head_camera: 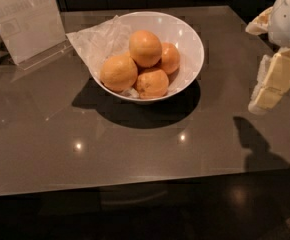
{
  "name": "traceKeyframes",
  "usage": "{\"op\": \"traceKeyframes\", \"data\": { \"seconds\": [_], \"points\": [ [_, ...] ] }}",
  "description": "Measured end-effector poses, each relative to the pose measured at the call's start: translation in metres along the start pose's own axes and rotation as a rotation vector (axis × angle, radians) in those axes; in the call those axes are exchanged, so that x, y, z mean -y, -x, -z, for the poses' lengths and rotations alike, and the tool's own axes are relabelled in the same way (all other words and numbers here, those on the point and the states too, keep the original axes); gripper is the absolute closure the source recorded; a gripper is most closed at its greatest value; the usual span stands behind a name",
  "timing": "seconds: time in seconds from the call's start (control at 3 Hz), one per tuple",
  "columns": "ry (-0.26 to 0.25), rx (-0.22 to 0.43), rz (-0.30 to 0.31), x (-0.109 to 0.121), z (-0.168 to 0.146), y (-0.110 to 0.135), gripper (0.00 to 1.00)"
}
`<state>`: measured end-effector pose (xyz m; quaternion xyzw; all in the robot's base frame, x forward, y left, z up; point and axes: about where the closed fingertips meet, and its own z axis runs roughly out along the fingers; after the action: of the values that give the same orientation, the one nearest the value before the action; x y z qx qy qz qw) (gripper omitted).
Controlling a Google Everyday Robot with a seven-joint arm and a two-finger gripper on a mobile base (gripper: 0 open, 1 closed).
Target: Pick orange from white bowl
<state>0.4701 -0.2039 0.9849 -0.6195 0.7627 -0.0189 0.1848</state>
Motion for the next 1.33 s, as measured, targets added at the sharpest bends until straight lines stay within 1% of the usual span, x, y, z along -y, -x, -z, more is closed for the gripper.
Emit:
{"op": "traceKeyframes", "data": {
  "seconds": [0.33, 0.67, 1.0, 1.33],
  "points": [
    [0.018, 0.061, 0.067, 0.031, -0.01, 0.026, 0.0],
    [0.038, 0.129, 0.144, 0.06, -0.021, 0.063, 0.0],
    [0.05, 0.179, 0.203, 0.074, -0.029, 0.092, 0.0],
    [0.036, 0.185, 0.201, 0.077, -0.028, 0.094, 0.0]
  ]
}}
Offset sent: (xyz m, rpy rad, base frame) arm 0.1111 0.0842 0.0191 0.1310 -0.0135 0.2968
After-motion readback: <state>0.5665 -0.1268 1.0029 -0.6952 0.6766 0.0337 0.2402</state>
